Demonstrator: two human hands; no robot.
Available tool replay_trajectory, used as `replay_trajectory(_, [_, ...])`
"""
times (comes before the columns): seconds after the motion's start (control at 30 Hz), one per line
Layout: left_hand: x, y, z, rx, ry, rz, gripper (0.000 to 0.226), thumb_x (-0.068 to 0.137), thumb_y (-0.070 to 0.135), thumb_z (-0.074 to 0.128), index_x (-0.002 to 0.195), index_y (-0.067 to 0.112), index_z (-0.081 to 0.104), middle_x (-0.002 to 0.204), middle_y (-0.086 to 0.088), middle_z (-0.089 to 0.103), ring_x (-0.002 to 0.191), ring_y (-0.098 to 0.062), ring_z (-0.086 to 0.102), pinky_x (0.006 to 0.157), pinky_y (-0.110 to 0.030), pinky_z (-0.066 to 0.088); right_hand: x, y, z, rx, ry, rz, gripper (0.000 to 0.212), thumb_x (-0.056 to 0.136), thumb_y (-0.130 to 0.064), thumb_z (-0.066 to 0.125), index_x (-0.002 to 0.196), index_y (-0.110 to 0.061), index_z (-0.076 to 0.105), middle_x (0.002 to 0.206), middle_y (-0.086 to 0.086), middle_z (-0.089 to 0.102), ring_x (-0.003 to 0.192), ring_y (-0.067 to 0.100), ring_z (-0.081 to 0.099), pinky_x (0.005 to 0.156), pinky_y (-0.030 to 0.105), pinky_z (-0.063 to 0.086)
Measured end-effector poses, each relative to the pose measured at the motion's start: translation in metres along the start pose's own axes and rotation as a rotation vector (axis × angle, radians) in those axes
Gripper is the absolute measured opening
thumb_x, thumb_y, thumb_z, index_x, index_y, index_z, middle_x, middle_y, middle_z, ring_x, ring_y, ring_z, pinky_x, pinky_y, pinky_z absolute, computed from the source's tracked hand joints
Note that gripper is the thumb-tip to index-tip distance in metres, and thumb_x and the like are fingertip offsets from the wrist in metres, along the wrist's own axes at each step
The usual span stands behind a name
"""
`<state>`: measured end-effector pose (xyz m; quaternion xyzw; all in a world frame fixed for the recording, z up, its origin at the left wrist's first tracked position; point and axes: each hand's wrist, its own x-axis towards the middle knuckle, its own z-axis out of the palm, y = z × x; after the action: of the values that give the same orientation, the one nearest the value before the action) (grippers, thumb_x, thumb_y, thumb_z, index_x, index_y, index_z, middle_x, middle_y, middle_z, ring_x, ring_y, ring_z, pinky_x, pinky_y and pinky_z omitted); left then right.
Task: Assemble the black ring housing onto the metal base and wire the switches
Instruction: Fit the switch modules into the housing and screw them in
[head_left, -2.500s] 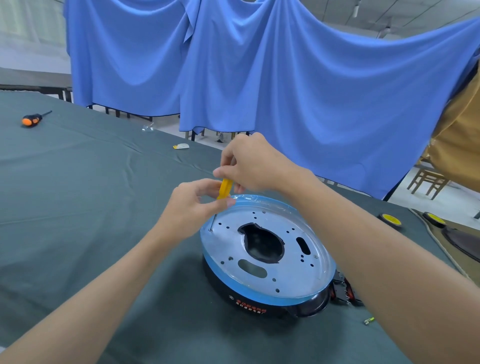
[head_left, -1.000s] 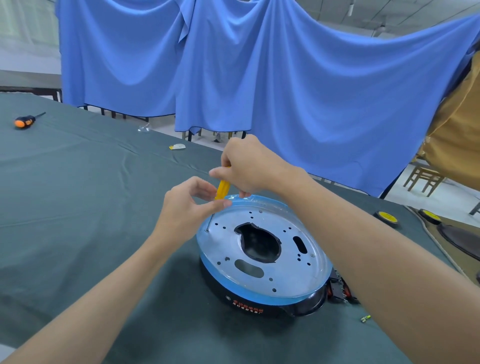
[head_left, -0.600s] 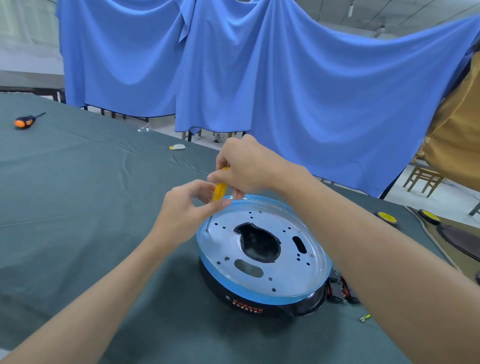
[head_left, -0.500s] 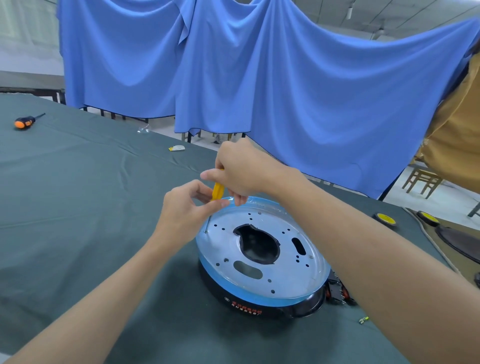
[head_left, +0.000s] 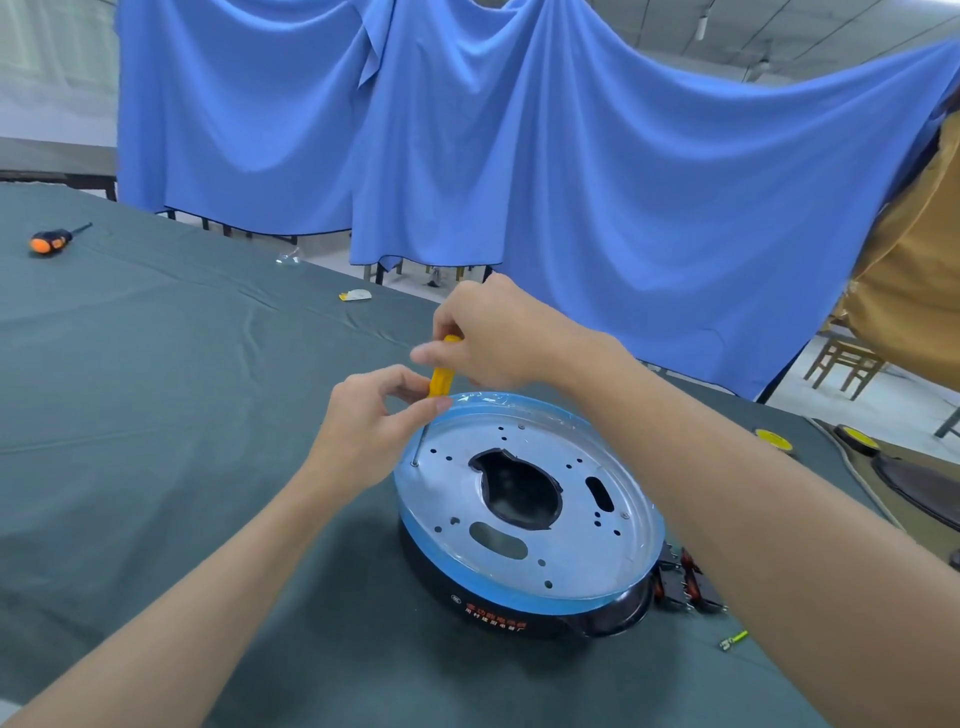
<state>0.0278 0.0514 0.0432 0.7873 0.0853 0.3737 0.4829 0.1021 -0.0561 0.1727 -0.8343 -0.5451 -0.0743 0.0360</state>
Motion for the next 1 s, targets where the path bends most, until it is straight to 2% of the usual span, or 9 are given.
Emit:
replay_trajectory(0.1, [-0.002, -0.001, -0.006, -0.074, -0.116, -0.019, 0.015, 0.091, 0.016, 0.07, 0.089, 0.03, 0.074, 0.09, 0.0, 0.077, 0.091, -0.022, 0.069, 0.085, -0.042, 0.054, -0.003, 0.0, -0.003, 0.056, -0.009, -0.055, 0.007, 0.088, -0.02, 0.064, 0.086, -0.016, 0.068, 0.066, -0.014, 0.048, 0.068, 0.007, 0.047, 0.07, 0.028, 0.049])
replay_trajectory(0.23, [-0.001, -0.005, 0.001, -0.009, -0.042, -0.015, 0.009, 0.08, 0.026, 0.08, 0.086, 0.026, 0.073, 0.082, 0.008, 0.074, 0.083, -0.005, 0.066, 0.073, -0.006, 0.041, -0.001, -0.001, 0.003, 0.048, 0.042, 0.004, 0.035, 0.095, -0.026, 0.056, 0.068, -0.004, 0.06, 0.051, -0.001, 0.057, 0.064, 0.009, 0.045, 0.062, 0.03, 0.051])
replay_trajectory(0.3, [0.0, -0.004, 0.003, 0.007, 0.029, -0.007, 0.012, 0.077, 0.024, 0.083, 0.078, 0.021, 0.071, 0.076, 0.01, 0.073, 0.075, 0.004, 0.063, 0.07, -0.003, 0.037, 0.001, -0.003, 0.007, -0.031, 0.056, 0.015, 0.042, 0.098, -0.03, 0.05, 0.061, -0.01, 0.046, 0.048, 0.0, 0.055, 0.058, 0.005, 0.038, 0.049, 0.024, 0.04])
replay_trajectory(0.5, [-0.001, -0.004, -0.007, -0.149, -0.176, -0.023, 0.01, 0.087, 0.026, 0.072, 0.09, 0.034, 0.077, 0.093, 0.003, 0.077, 0.086, -0.022, 0.067, 0.085, -0.04, 0.051, 0.0, 0.001, 0.002, 0.022, 0.008, -0.048, 0.013, 0.088, -0.026, 0.066, 0.082, -0.015, 0.068, 0.067, -0.01, 0.054, 0.067, 0.007, 0.047, 0.065, 0.029, 0.045])
replay_trajectory(0.57, [-0.001, -0.004, -0.005, -0.121, -0.198, -0.02, 0.014, 0.089, 0.024, 0.072, 0.093, 0.036, 0.076, 0.094, 0.004, 0.077, 0.089, -0.021, 0.069, 0.085, -0.033, 0.051, 0.001, 0.003, 0.005, 0.048, 0.046, -0.024, 0.024, 0.089, -0.023, 0.064, 0.071, -0.007, 0.065, 0.062, -0.002, 0.057, 0.061, 0.008, 0.045, 0.061, 0.032, 0.048])
replay_trajectory(0.67, [-0.001, -0.003, 0.002, -0.009, -0.062, 0.008, 0.012, 0.079, 0.021, 0.081, 0.084, 0.027, 0.073, 0.082, 0.01, 0.074, 0.078, 0.002, 0.064, 0.073, -0.004, 0.039, 0.005, 0.004, 0.014, -0.016, 0.066, 0.011, 0.036, 0.094, -0.021, 0.055, 0.06, -0.015, 0.045, 0.055, 0.003, 0.059, 0.063, 0.011, 0.042, 0.06, 0.032, 0.048])
replay_trajectory(0.77, [0.001, -0.004, 0.005, 0.001, -0.028, 0.029, 0.014, 0.08, 0.015, 0.08, 0.078, 0.027, 0.072, 0.077, 0.015, 0.073, 0.071, 0.006, 0.063, 0.069, -0.005, 0.039, 0.005, 0.002, 0.018, -0.071, 0.06, 0.004, 0.042, 0.097, -0.017, 0.051, 0.057, -0.022, 0.039, 0.056, 0.005, 0.048, 0.062, 0.014, 0.044, 0.068, 0.037, 0.054])
replay_trajectory(0.87, [0.002, -0.008, -0.001, -0.065, -0.167, 0.03, 0.01, 0.084, 0.015, 0.077, 0.09, 0.023, 0.078, 0.078, 0.016, 0.072, 0.061, 0.005, 0.058, 0.064, -0.008, 0.04, 0.003, 0.005, 0.01, -0.002, -0.091, 0.005, 0.026, 0.091, -0.031, 0.059, 0.069, -0.019, 0.062, 0.058, 0.005, 0.063, 0.056, 0.003, 0.059, 0.056, 0.028, 0.051])
replay_trajectory(1.0, [-0.004, -0.026, -0.015, -0.392, -0.283, -0.189, 0.042, 0.074, 0.012, 0.064, 0.108, 0.034, 0.073, 0.112, 0.011, 0.072, 0.103, -0.002, 0.063, 0.081, -0.015, 0.049, 0.004, 0.006, 0.011, -0.007, -0.173, -0.032, 0.014, 0.089, -0.02, 0.061, 0.077, -0.018, 0.067, 0.071, 0.0, 0.07, 0.049, 0.001, 0.063, 0.058, 0.024, 0.051])
